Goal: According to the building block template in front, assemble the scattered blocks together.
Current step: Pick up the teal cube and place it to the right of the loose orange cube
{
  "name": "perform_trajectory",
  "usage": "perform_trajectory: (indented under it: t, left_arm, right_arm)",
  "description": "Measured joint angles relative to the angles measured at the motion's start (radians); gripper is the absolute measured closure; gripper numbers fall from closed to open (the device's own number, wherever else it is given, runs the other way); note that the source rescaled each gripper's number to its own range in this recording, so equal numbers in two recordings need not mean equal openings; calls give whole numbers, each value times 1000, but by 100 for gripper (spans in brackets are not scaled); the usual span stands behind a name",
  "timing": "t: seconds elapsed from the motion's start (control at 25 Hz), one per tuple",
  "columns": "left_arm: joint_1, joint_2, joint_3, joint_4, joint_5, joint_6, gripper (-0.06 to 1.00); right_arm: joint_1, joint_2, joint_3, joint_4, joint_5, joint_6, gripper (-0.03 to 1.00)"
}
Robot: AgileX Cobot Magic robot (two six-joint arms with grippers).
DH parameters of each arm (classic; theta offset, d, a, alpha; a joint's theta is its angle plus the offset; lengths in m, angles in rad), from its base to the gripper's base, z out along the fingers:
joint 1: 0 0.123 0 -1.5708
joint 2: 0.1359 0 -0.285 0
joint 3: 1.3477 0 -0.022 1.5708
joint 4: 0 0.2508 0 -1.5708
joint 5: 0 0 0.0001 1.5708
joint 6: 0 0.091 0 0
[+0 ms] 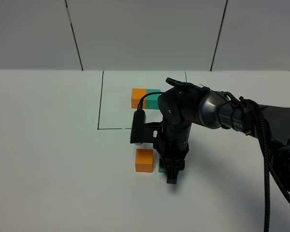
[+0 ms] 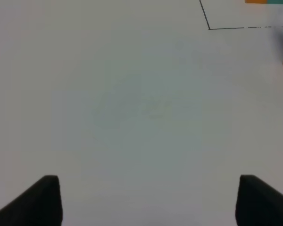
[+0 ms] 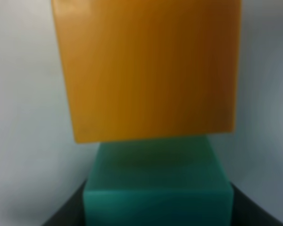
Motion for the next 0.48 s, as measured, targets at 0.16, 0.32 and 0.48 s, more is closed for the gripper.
perform_trajectory:
  t: [0.16,0.32,0.48]
  left_arm:
    - [0,0,0,0,0,0,36]
    - [0,0,0,0,0,0,36]
    - [0,0,0,0,0,0,36]
  right_arm:
    - [1,5,-2,0,0,-7,96]
    - [7,8,-9,-7,5,-14,96]
    - [9,8,-9,-9,4,-17,96]
